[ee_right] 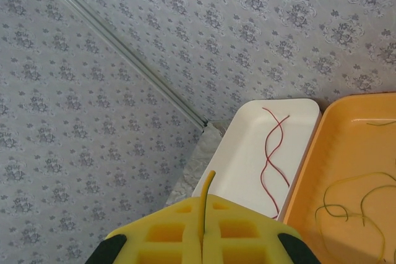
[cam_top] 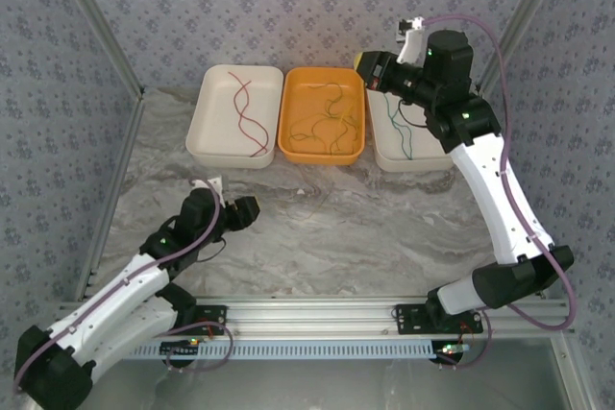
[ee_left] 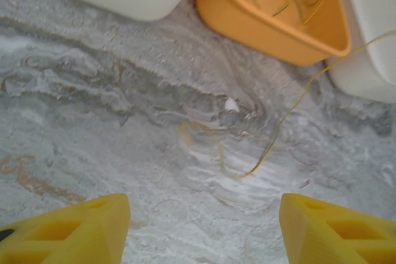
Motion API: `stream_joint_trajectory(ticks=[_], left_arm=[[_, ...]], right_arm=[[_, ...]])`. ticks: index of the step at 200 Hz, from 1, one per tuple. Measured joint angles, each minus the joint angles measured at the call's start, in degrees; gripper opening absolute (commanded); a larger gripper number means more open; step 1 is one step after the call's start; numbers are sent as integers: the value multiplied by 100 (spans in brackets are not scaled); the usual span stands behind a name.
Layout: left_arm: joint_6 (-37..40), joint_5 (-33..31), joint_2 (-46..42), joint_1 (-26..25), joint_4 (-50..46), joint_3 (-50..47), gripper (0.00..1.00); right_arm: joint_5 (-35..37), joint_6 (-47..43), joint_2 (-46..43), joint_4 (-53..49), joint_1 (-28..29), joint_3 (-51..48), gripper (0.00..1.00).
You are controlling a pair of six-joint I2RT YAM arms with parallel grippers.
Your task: Untangle the cables
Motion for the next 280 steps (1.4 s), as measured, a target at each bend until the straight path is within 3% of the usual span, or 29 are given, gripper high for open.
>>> stream_joint_trajectory(ticks=[39,91,138,173,214,270,280], left_arm=[[-214,-188,1239,0,-179,302,73],[-1707,-575,2518,-476,9,901,75],[-2568,-726,4061,-636,-184,2726,74],[-2662,-739,5357,-708,-614,3891,69],[-2686,-704,6072,-739,-778,4072,61],[-2726,-778,6537,-848,-1027,4500,40],[-2715,-796,6559,-846,-1019,4500,31]], right_arm=[[-22,-79,-11,24,0,-116,0],[-26,-127,-291,140,0,-581,0],[-42,-127,-767,225,4,-1150,0],[-42,-125,-1108,260,4,-1401,0],[-42,-125,-1375,273,4,-1543,0],[-42,-120,-1593,306,4,-1875,0],[-42,-120,-1613,308,4,-1921,0]])
